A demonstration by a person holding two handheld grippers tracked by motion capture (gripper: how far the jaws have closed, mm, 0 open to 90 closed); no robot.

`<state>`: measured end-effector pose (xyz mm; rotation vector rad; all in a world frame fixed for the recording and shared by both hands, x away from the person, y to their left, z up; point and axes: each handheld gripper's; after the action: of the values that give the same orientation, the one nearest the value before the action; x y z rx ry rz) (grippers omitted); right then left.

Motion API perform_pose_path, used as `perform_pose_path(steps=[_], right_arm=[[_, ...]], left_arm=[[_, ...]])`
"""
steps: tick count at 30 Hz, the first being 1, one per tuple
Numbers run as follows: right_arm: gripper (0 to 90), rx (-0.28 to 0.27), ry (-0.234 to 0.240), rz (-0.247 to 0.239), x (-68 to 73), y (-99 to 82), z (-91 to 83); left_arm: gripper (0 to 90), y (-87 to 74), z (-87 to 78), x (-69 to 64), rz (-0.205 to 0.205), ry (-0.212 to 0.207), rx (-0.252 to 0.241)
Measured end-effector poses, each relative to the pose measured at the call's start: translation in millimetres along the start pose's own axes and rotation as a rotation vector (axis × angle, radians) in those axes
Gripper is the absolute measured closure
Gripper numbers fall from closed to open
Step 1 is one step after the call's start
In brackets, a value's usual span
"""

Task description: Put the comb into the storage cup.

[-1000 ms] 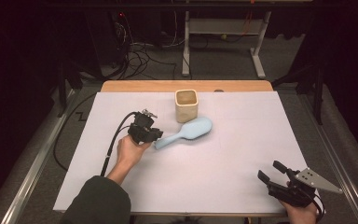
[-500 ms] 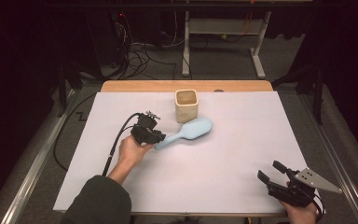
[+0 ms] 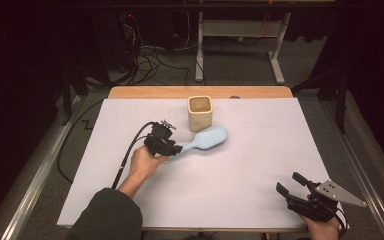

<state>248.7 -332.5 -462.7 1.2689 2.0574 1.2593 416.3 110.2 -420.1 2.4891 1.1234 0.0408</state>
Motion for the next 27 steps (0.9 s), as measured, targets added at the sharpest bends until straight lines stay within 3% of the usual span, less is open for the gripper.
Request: perform_pose_path(steps=[3,5,8,14,27], right_arm=[[27.2,-0.001,-0.001,-0.001,0.1,0.2,0.0],[27.2,-0.002,-0.001,-0.002,0.4,0.1,-0.2],[27.2,-0.007,0.000,-0.005,-0.1,0.1,-0.5],[27.3,0.002,0.002,-0.002,-0.4,-0.1,-0.3],[27.2,0.001,0.004,-0.001,-0.5,-0.1,0.0]], left_arm=[[57.5,5.5,-0.3,-6.2,0.032,0.037,0.032],[57.3,9.9,-1.6,-8.9,0.035,0.020,0.012],[56.7,17.6,2.8,-10.4,0.048,0.052,0.052],[55.5,29.6,13.1,-15.3,0.066,0.053,0.091],[54.9,41.6,31.1,-14.3,0.054,0.061,0.140]])
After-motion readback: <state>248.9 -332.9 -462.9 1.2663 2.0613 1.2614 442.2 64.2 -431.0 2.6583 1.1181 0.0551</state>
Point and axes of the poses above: each handheld gripper's, and its own axes: z roughly forward along the jaws, y roughly out of its top, x roughly to its left, and after that the axes turned 11 degrees about x, right-handed
